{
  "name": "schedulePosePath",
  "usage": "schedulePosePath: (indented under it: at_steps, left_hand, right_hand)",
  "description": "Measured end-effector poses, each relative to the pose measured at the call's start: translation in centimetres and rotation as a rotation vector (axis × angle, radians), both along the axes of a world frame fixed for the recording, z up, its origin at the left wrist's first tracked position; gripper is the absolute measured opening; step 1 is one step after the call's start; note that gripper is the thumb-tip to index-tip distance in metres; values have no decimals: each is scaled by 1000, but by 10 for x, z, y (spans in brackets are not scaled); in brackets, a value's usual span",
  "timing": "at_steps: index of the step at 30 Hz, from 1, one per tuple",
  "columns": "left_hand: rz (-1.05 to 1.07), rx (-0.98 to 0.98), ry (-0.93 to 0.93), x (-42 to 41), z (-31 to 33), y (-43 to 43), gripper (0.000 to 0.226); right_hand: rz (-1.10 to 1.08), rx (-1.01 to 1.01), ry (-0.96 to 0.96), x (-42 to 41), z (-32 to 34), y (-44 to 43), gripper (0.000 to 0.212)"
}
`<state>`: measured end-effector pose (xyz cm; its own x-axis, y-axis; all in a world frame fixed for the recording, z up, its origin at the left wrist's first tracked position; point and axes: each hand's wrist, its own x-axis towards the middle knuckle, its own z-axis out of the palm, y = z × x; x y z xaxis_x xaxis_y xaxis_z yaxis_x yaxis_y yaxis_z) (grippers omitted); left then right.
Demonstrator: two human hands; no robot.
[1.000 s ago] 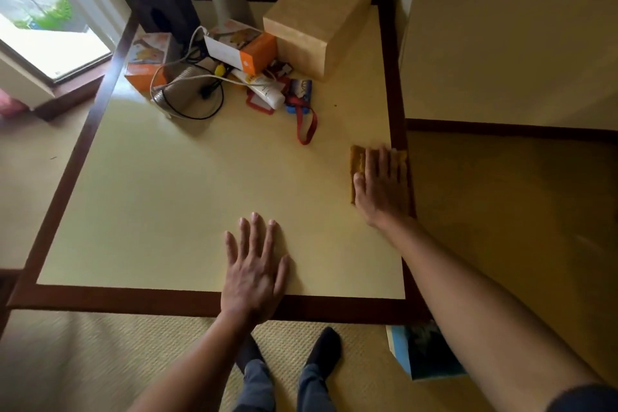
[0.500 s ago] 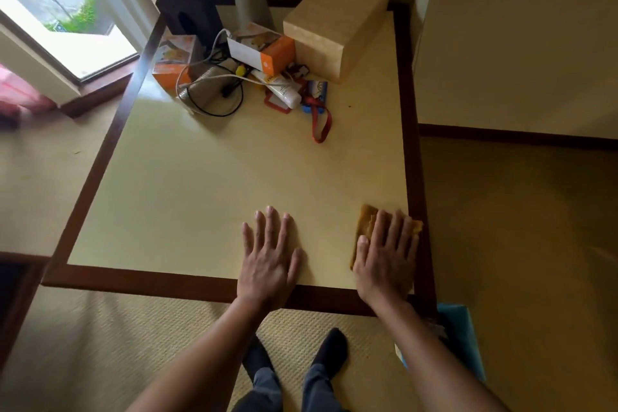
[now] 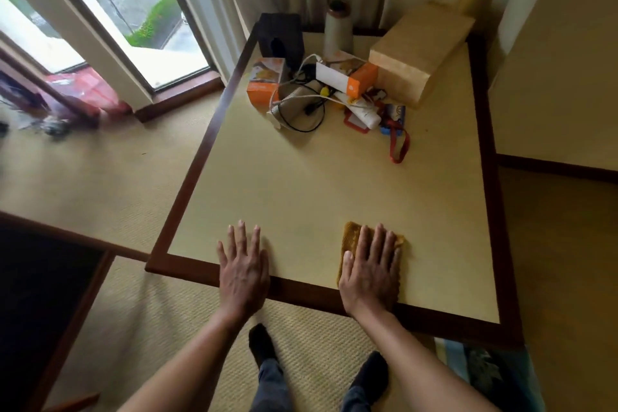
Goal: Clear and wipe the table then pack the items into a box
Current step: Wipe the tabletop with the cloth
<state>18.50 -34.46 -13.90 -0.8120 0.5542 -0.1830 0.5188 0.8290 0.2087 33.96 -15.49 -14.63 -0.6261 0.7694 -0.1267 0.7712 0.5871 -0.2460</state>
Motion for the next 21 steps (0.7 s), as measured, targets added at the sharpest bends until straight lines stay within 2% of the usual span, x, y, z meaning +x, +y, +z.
schedulePosePath:
  at_steps: [5, 9, 14, 21]
  left_hand:
    - [73, -54, 2, -78, 2, -59, 69]
    - [122, -19, -58, -132, 0, -94, 71]
    - [128, 146, -201, -154, 5, -108, 62]
    - [219, 414, -293, -164, 6, -114, 49]
  right_hand:
    - [-12, -23, -6, -65, 0, -45, 67]
    - [-8, -26, -12, -121, 0, -88, 68]
    - [72, -26, -16, -180, -1, -148, 68]
    - [142, -85, -41, -242, 8, -207, 69]
